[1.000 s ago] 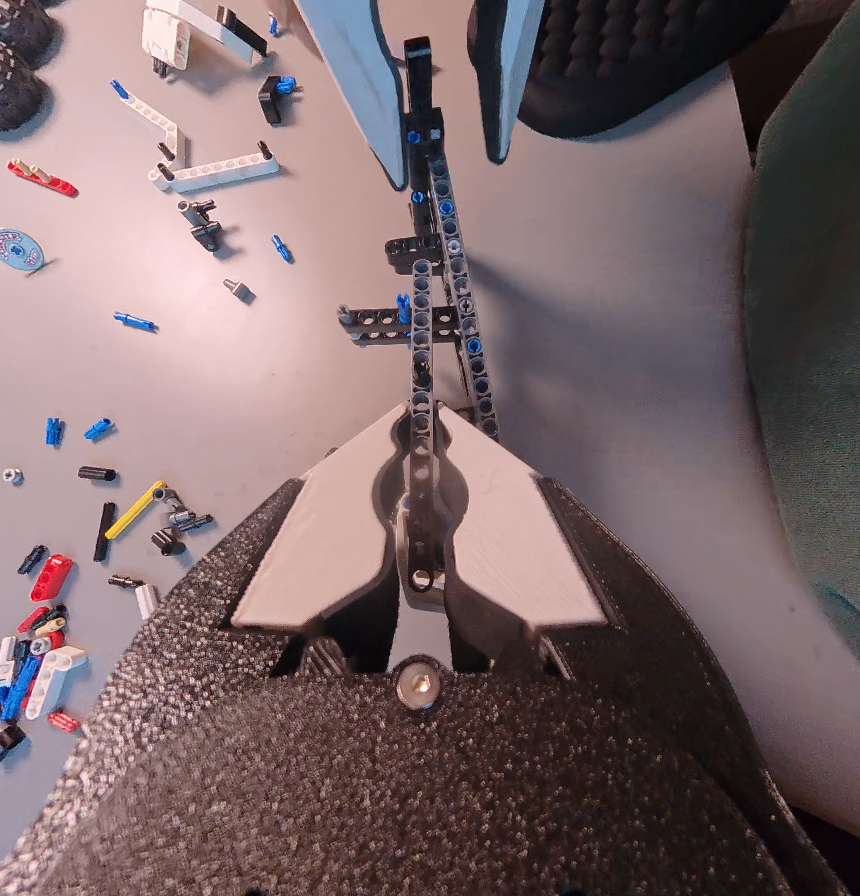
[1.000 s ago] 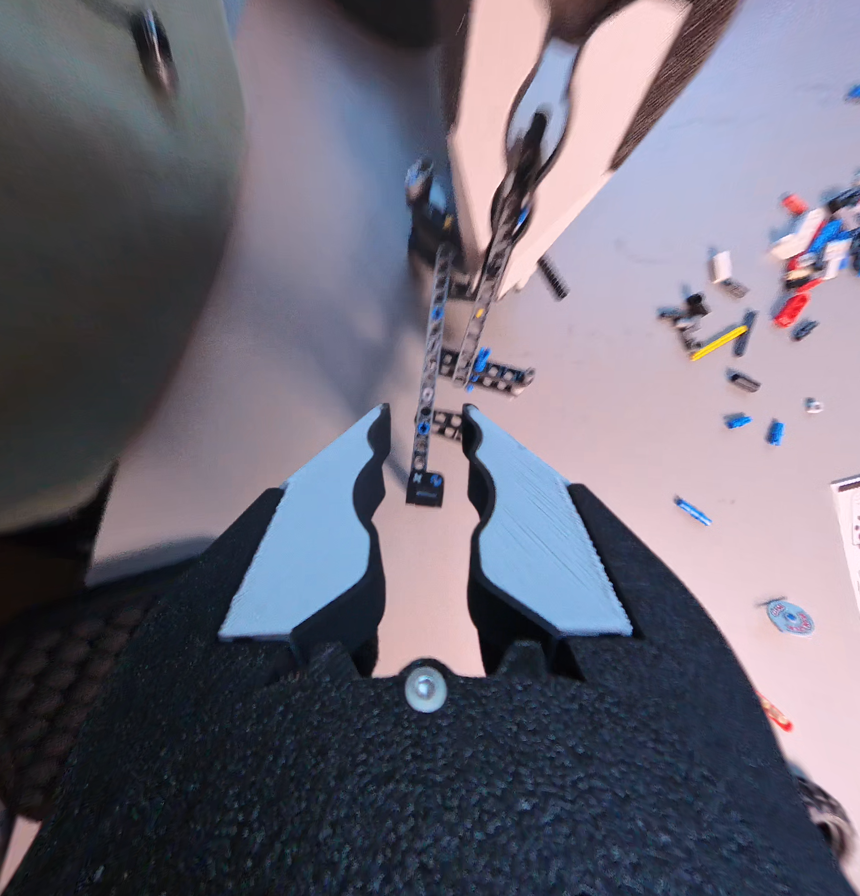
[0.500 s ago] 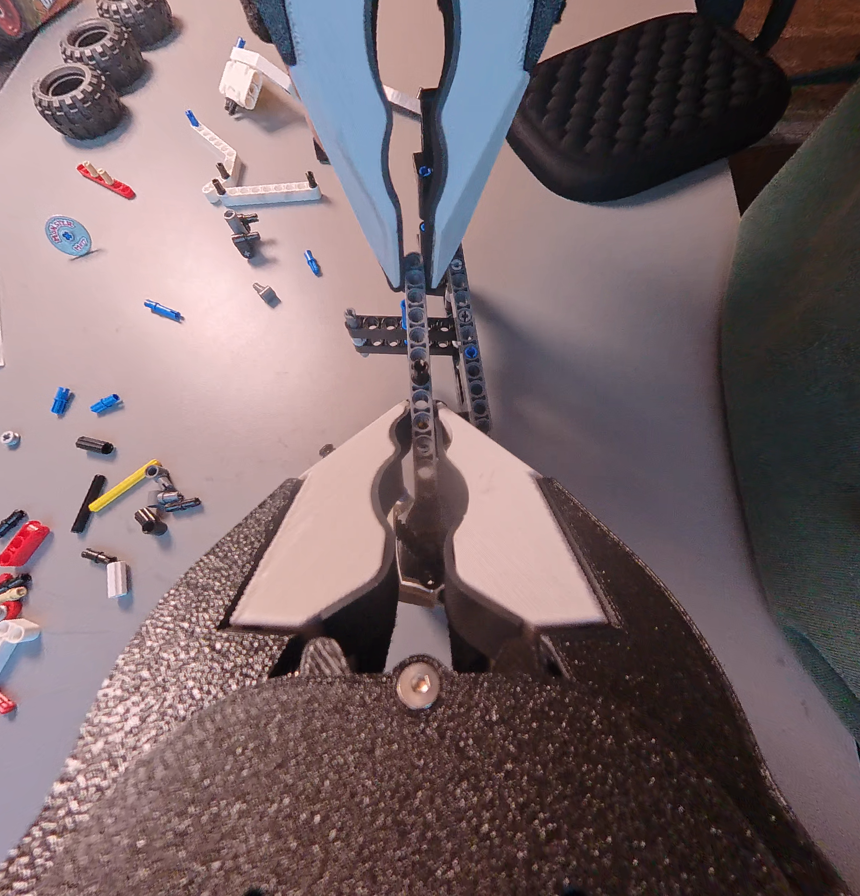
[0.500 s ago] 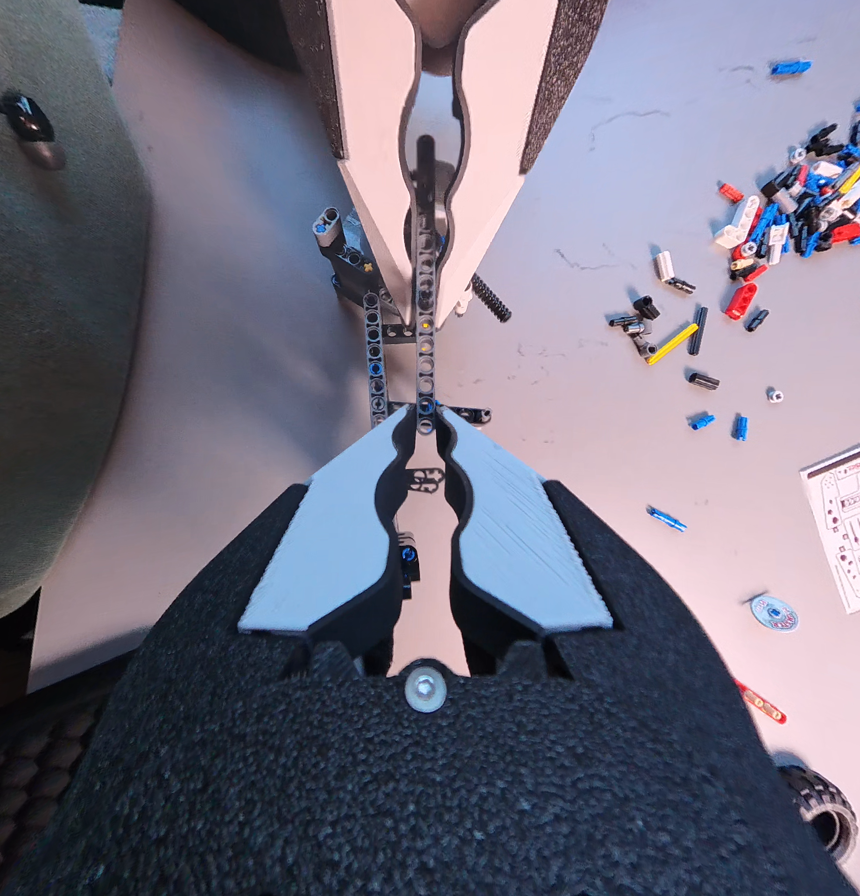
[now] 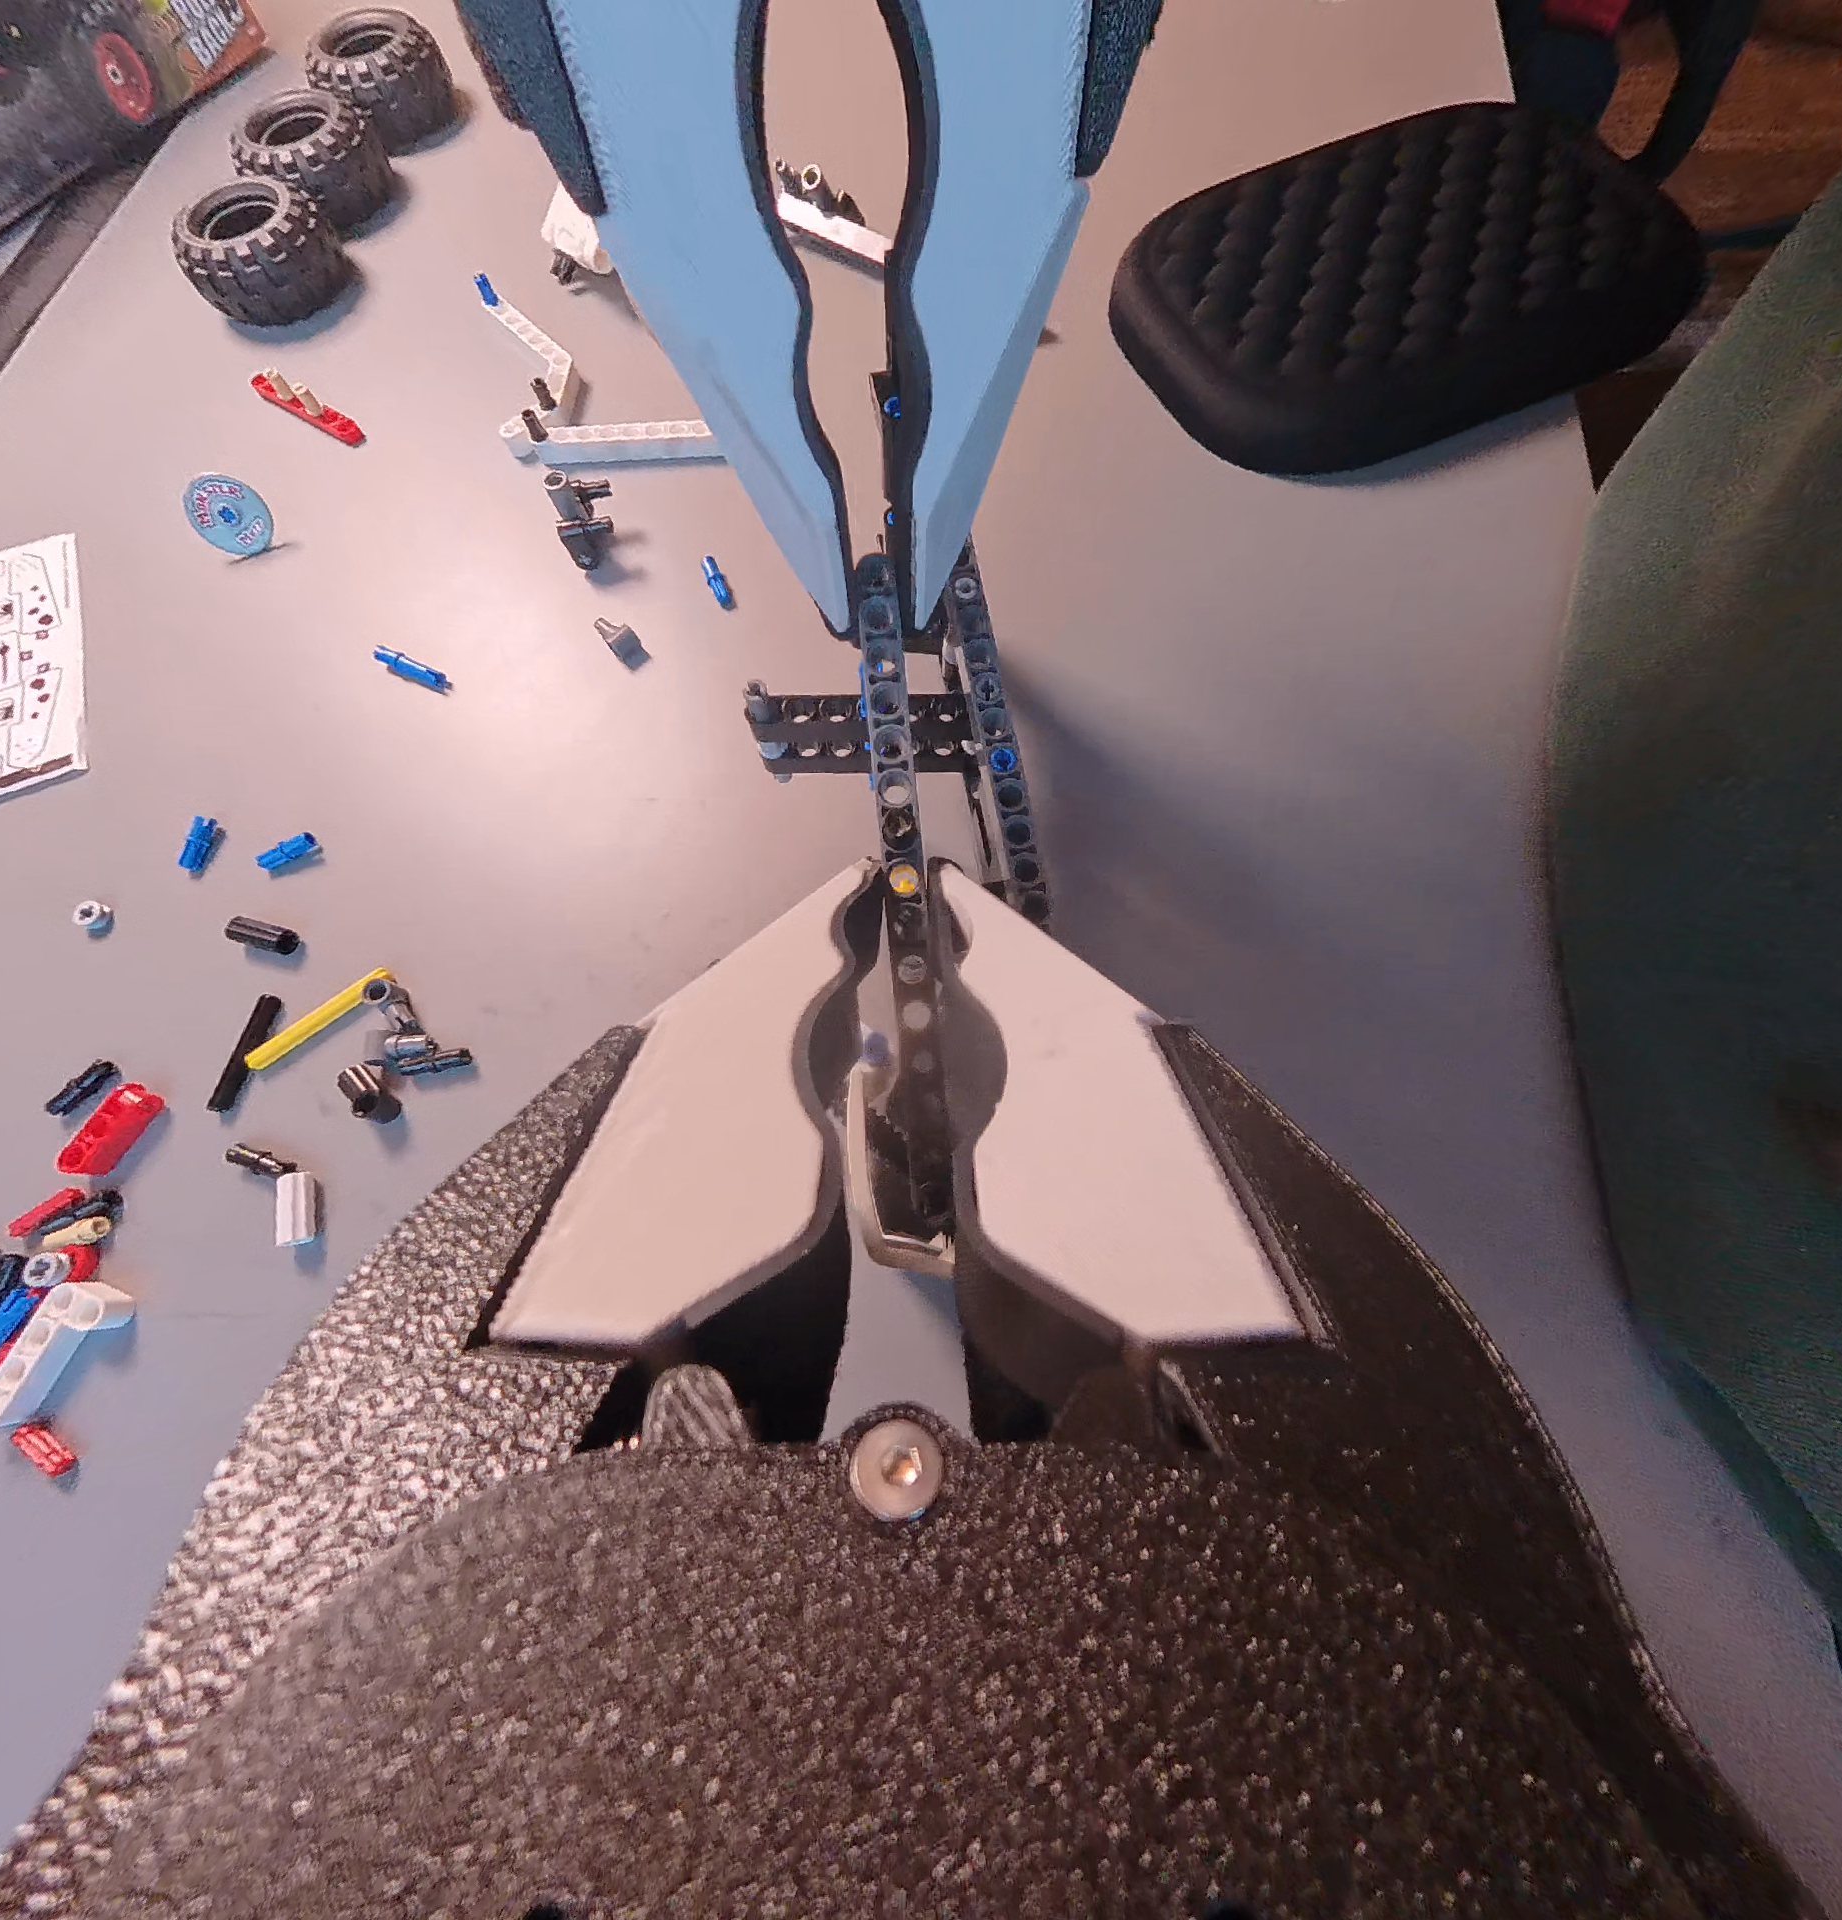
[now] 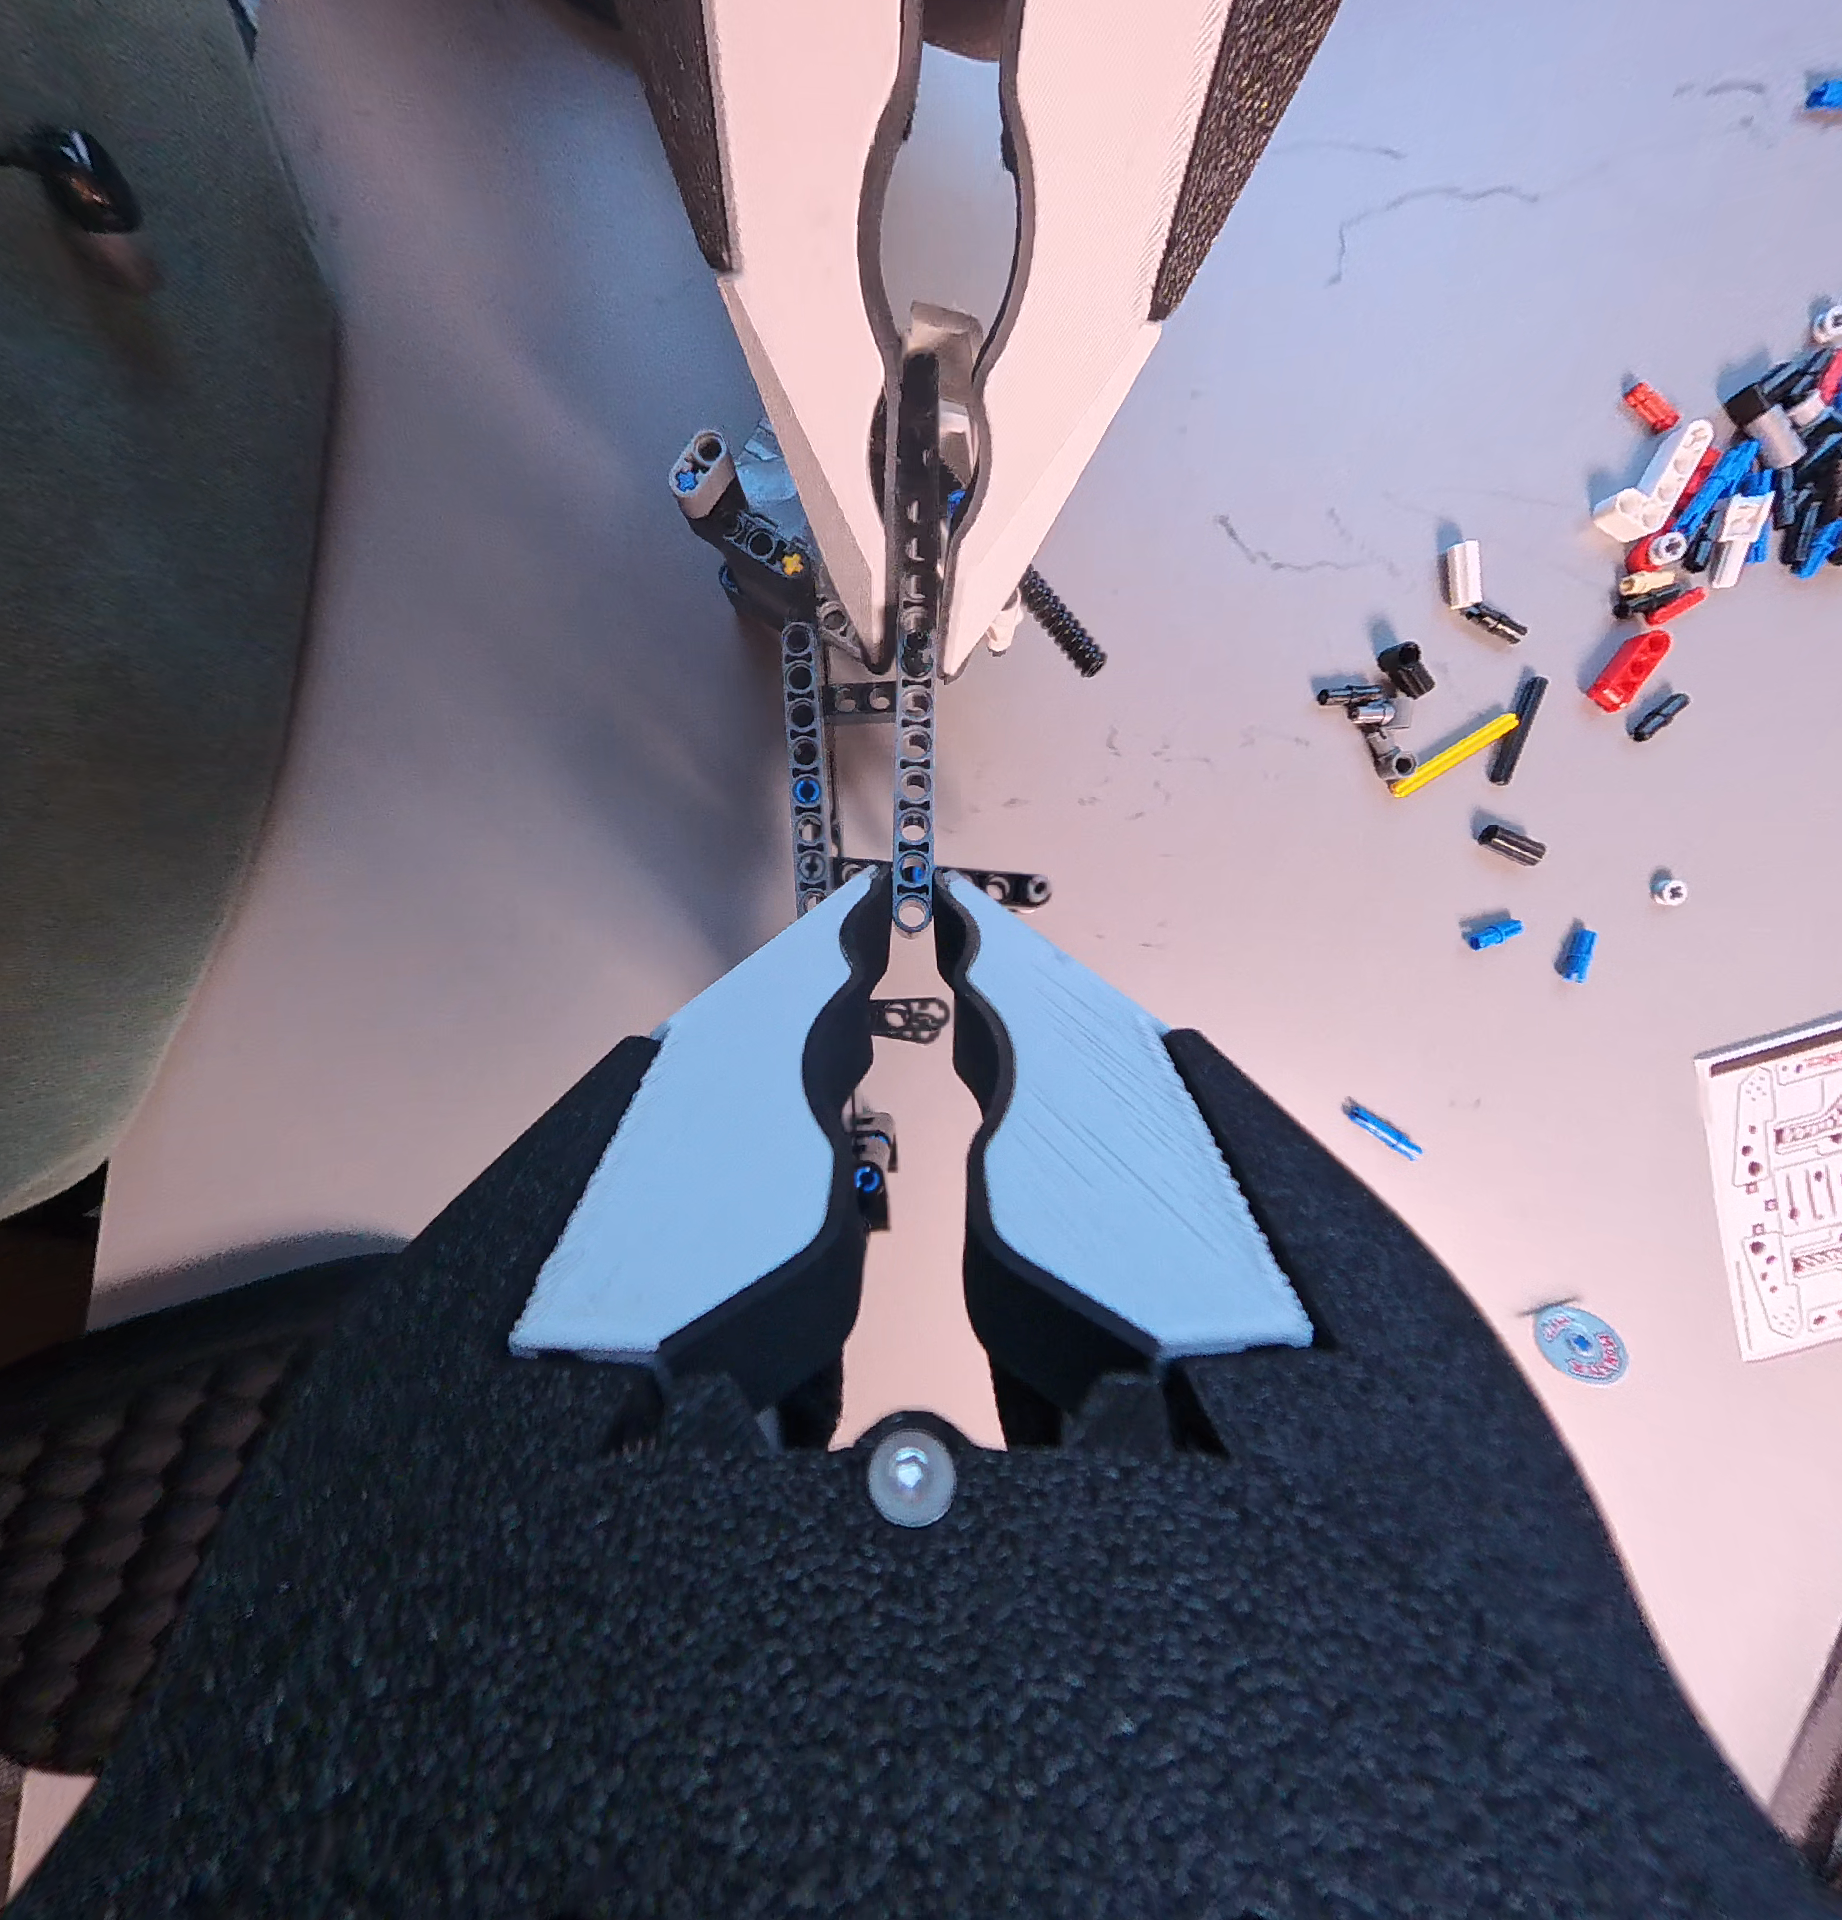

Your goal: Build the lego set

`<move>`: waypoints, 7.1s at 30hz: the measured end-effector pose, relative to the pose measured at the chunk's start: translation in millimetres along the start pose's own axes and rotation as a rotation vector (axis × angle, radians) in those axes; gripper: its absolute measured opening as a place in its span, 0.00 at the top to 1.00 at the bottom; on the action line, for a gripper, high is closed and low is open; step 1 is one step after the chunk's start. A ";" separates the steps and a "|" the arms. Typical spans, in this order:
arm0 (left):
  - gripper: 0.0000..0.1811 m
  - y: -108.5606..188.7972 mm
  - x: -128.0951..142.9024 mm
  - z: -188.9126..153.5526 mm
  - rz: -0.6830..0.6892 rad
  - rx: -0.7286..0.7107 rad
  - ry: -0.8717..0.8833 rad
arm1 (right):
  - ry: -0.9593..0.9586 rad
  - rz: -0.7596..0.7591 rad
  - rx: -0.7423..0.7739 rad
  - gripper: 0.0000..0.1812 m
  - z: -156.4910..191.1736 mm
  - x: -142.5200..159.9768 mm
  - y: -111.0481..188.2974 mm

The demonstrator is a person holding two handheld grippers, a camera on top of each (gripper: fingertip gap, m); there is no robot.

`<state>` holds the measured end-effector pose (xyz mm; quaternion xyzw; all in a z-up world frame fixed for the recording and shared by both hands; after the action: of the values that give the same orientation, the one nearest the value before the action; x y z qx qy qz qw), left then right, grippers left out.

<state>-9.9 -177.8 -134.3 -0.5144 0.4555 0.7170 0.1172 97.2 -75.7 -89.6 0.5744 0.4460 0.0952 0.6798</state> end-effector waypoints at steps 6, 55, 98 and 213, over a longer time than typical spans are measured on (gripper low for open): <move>0.96 -1.3 0.0 1.0 0.013 -0.010 0.044 | 0.015 0.021 -0.064 0.96 -9.4 0.1 -2.0; 0.96 -12.7 -3.1 -1.3 0.017 0.130 0.140 | -0.164 0.081 -0.099 0.96 10.1 14.3 -16.6; 0.54 -19.4 15.9 -33.1 0.177 0.208 0.271 | -0.089 0.078 0.043 0.96 49.4 12.0 10.0; 0.97 -6.3 13.9 -35.4 -0.018 0.034 0.112 | -0.067 0.114 0.026 0.96 40.1 6.9 -1.5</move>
<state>10.2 -205.9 -151.4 -0.5556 0.4689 0.6783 0.1068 129.3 -99.6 -96.7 0.6106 0.3908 0.1085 0.6802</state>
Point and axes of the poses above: each gripper's, where its closed fingertips meet, y back along the fingers, x out of its underside, z = x × y across the jaws, the point moved 9 cm from there along y, back along the fingers, and after that the axes turned 4 degrees about -z, right-handed, at the moved point
